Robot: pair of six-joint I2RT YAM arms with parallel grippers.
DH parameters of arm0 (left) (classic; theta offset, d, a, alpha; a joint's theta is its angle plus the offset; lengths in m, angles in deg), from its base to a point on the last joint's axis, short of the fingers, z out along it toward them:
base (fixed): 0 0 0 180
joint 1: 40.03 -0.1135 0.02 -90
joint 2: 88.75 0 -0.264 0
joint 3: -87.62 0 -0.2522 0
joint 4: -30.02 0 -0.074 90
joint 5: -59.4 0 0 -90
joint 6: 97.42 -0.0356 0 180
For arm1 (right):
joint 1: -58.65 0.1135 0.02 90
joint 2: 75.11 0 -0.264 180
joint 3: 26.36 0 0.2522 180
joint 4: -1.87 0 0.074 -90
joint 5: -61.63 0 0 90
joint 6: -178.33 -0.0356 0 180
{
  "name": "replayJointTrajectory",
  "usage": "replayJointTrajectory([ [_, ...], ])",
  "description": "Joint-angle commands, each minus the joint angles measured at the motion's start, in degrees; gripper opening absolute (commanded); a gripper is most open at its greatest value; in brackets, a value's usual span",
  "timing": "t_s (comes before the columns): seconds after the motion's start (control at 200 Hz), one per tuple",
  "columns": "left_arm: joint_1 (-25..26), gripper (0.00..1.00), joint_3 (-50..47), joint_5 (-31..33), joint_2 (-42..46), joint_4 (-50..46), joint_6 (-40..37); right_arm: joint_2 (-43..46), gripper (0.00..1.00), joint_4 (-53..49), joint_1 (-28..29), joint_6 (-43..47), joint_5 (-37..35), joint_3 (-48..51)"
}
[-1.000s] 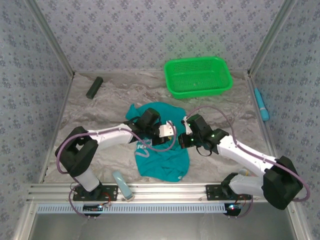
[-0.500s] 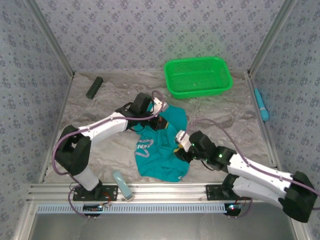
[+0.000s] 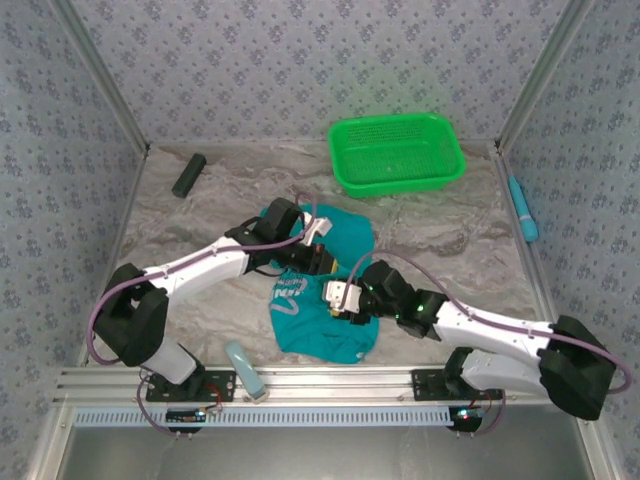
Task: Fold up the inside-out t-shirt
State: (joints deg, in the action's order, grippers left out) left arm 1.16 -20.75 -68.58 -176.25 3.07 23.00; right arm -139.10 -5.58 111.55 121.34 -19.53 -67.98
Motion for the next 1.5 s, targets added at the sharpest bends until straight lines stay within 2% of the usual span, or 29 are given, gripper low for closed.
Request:
replayJointTrajectory([
  [0.0,-0.44,0.0,-1.32,-2.27,2.12,1.56,2.13,-1.71,0.46,12.1,-1.7,-1.72,3.36,2.49],
  [0.26,-0.49,0.0,-4.21,-3.83,2.13,7.09,6.62,-8.26,0.46,20.05,-5.31,-1.12,15.42,3.53],
  [0.415,-0.49,0.0,-4.08,-4.18,1.91,8.31,8.35,-13.36,0.46,24.34,-5.37,-1.15,14.36,2.7],
  [0.625,-0.7,0.0,-4.68,-3.84,2.5,9.65,10.04,-20.02,0.44,25.82,-5.63,-0.74,16.46,-0.37],
  [0.7,-0.74,0.0,-4.61,-4.02,2.61,9.78,10.1,-21.42,0.38,26.29,-5.62,-0.4,17.04,-0.95],
  [0.8,-1.12,0.0,-4.6,-3.7,2.86,9.01,9.66,-21.02,0.14,25.18,-5.43,0.5,18.4,-1.21],
  [0.91,-2.09,0.0,-4.19,0.37,3.46,4.17,6.62,-17.3,0.06,18.97,-4.63,4.0,18.04,-1.46],
  [0.989,-2.66,0.0,-3.91,4.71,3.83,0.32,3.31,-13.57,0.02,10.16,-2.41,8.52,12.86,-3.1],
  [1.079,-3.67,0.0,-5.0,7.58,2.98,0.09,2.79,-9.63,0.0,-1.16,2.36,14.77,2.73,-6.69],
  [1.244,-4.71,0.0,-5.56,9.83,-2.24,2.26,4.28,-9.2,0.0,-20.32,13.01,20.7,-23.94,-16.46],
  [1.349,-4.87,0.0,-4.79,10.48,-5.68,3.49,5.04,-11.96,0.0,-30.17,18.12,22.65,-37.68,-22.19],
  [1.429,-4.88,0.0,-3.83,10.34,-7.96,4.48,5.18,-14.04,0.0,-36.31,20.75,22.09,-43.99,-26.23],
  [1.499,-4.84,0.0,-3.19,9.71,-9.69,5.33,5.51,-15.07,0.0,-39.92,23.07,21.04,-45.69,-28.8],
])
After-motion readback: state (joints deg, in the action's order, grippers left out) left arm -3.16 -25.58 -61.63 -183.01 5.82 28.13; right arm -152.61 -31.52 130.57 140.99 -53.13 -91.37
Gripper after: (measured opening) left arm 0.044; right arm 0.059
